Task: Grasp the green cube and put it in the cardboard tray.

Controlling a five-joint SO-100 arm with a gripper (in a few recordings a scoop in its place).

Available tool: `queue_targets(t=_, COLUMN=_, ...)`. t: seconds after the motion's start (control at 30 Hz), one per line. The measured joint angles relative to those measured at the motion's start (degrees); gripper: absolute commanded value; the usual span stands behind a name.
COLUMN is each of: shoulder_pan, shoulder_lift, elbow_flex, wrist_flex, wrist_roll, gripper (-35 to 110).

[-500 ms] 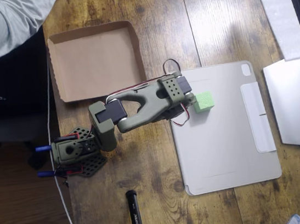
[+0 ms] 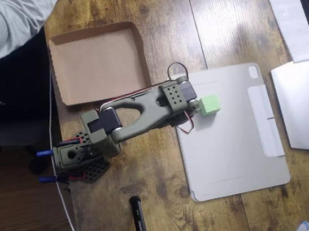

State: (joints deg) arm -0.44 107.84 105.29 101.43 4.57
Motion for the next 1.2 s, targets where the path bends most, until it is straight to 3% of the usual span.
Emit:
queue_targets(t=0.27, shoulder_pan=2.8, shoulder_lift=0.5, elbow_flex=-5.3, wrist_flex=-0.1, wrist_roll=0.1, gripper=0)
queue_targets(t=0.77, shoulder_pan=-1.1, shoulder_lift=0.3, elbow_flex=-12.2, wrist_flex=-21.8, wrist_roll=-4.0, gripper=0)
queue_targets(t=1.2, shoulder_pan=-2.4, shoulder_lift=-14.8, elbow_flex=-26.8, wrist_flex=-22.8, wrist_roll=-4.5, gripper=0)
